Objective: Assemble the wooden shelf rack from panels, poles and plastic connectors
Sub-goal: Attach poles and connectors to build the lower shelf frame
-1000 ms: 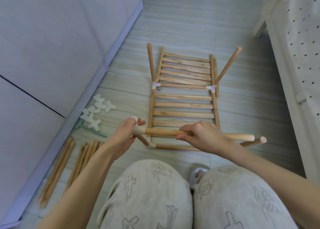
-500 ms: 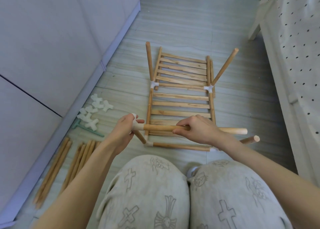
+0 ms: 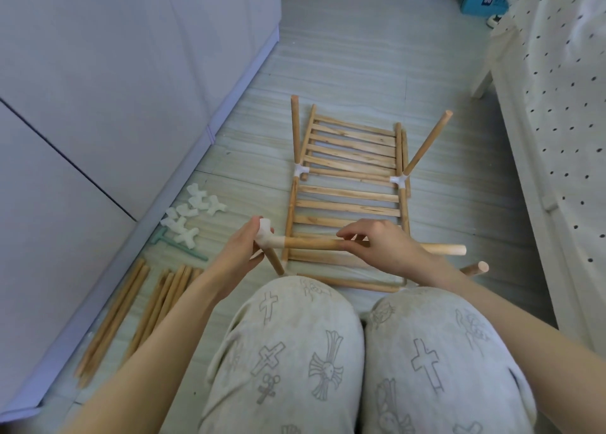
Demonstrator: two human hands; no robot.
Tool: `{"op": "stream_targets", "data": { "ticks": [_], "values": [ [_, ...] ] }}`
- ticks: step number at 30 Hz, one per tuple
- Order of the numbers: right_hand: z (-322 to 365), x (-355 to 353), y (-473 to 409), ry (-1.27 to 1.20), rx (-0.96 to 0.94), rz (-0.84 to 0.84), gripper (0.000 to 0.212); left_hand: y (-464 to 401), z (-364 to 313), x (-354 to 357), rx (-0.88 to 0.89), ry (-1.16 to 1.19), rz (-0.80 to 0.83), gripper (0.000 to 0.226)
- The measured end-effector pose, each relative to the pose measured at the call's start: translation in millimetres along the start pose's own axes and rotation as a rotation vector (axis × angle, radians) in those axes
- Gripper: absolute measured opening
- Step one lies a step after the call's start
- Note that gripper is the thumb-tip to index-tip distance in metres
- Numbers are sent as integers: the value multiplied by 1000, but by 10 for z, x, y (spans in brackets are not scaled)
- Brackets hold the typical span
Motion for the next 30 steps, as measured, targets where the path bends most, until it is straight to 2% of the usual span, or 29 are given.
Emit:
{"op": "stream_targets", "data": {
  "ticks": [5,9,12,16,19,23,26,30],
  "values": [
    [152,-136,-168,-66,-15,49,33,42,35,-148,41,-71,20,32],
    [311,-175,-511,2,-33,214,41,-58,117,-336,20,-153,-52,27],
    [359,-155,-841,102,-50,331,42,-245,323,-590,-38,-301,-113,24],
    [278,71,-1419,198,-55,452,47,-647,628,-1032,-105,-634,-168,36],
    [142,406,-1869,230,-54,511,49,-1000,780,-1360,-144,-869,-277,48],
    [-82,876,-2258,209,-25,625,54,-1407,894,-1690,-176,-1060,-420,56],
    [-212,1079,-2384,166,8,659,55,-1618,949,-1844,-201,-1111,-512,44],
    [-259,1124,-2359,120,30,668,53,-1710,989,-1909,-210,-1159,-540,30]
  ]
}}
Point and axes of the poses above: each hand's wrist, its own y-axis away from the middle knuckle, its own x-axis out of the palm, z = x × y, the point moved 3 cm from there along -y, towards the middle knuckle, and after that the axes turned 4 degrees about z, right-handed, at the moved point
